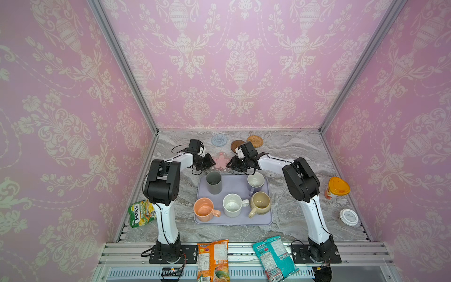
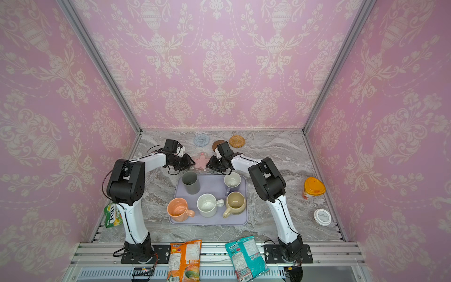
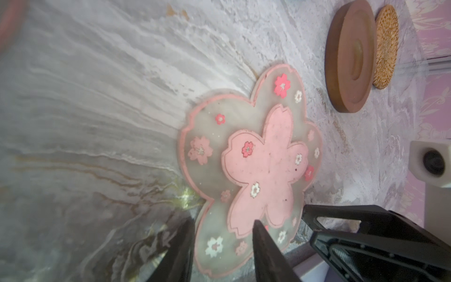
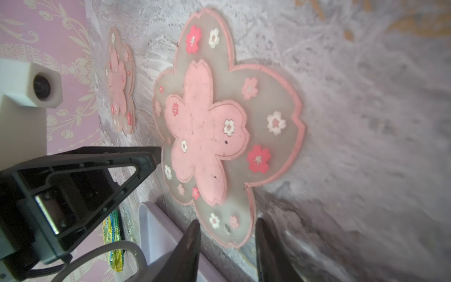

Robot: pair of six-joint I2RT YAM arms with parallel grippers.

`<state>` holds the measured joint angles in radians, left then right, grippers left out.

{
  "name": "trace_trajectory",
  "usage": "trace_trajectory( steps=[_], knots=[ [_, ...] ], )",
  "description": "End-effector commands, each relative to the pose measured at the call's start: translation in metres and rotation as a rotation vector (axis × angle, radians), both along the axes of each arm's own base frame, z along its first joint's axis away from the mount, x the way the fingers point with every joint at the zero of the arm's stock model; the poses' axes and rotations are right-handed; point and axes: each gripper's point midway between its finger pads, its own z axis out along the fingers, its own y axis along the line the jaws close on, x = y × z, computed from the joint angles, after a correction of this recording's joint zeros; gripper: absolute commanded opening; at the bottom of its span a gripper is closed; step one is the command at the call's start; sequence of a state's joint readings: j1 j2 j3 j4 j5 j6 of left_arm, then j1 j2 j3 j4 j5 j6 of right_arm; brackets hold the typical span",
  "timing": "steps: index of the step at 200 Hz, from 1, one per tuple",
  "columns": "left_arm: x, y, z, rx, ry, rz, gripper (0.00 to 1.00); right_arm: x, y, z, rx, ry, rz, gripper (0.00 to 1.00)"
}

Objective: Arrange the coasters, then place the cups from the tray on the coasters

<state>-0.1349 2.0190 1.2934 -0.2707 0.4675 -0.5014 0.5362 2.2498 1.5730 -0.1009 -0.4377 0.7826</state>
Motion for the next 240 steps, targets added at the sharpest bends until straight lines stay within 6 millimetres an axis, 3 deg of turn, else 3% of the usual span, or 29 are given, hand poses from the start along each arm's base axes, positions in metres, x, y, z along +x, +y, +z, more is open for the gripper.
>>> trace_trajectory(
  steps=[1,47,65,103,154,196,240],
  knots=[
    [-0.029,-0.015,-0.016,0.023,0.106,-0.077,0.42,-0.009,-0.016,0.001,-0.036,0.001,-0.006,0.4],
    [-0.024,-0.049,-0.016,0.06,0.095,-0.154,0.41,-0.009,-0.033,-0.003,-0.027,0.01,-0.051,0.4],
    [-0.025,-0.053,-0.016,0.069,0.103,-0.167,0.41,-0.008,-0.039,-0.001,-0.025,0.004,-0.062,0.4],
    [-0.02,-0.034,-0.005,0.149,0.084,-0.137,0.41,-0.001,-0.053,0.014,-0.033,-0.029,-0.07,0.4],
    [0.009,-0.007,0.019,0.173,0.036,-0.073,0.42,0.02,-0.074,0.035,-0.103,-0.098,-0.057,0.4],
    [0.037,0.003,0.02,0.204,0.011,-0.059,0.42,0.042,-0.069,0.037,-0.094,-0.131,-0.049,0.41],
    [0.059,-0.002,0.006,0.198,0.014,-0.083,0.42,0.061,-0.056,0.028,-0.081,-0.125,-0.026,0.44]
  ],
)
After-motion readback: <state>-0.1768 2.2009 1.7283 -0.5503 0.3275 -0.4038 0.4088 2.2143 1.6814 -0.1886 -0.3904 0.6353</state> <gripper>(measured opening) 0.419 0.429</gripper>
